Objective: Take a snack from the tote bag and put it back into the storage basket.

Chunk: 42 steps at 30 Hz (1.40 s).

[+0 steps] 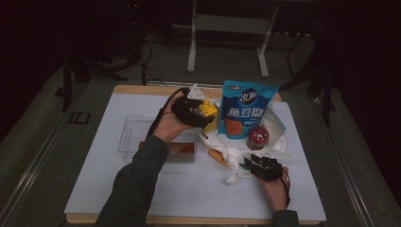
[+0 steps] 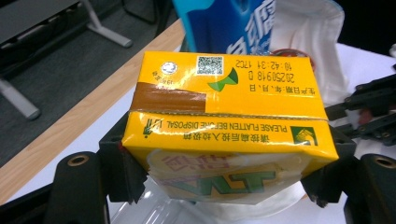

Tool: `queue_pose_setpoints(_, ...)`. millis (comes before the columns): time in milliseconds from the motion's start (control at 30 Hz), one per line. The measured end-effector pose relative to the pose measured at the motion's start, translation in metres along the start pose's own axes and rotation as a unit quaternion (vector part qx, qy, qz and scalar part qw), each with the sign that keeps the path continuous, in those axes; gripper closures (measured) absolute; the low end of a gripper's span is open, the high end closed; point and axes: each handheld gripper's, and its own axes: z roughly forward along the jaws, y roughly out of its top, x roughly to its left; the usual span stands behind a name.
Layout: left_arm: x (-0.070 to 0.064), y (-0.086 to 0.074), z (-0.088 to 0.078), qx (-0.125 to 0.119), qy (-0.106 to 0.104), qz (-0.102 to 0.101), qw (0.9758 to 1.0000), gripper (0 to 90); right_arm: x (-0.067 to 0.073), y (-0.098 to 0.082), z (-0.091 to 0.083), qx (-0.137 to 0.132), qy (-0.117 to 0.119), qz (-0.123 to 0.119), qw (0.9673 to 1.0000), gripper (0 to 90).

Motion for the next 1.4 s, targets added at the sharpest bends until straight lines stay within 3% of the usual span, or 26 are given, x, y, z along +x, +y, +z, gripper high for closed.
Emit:
queue_pose_setpoints(500,0.019,-0.017,-0.012,0.002,0.024,-0.025,0.9994,28.5,0.000,0.000,0.000,0.001,0.000,0.000,1.0000,63.6)
queue_pose_setpoints(1400,0.036,-0.044,-0.027,0.011,0.061,-0.051,0.9968,28.4,0.000,0.000,0.000,0.000,-0.001,-0.001,1.0000,63.6)
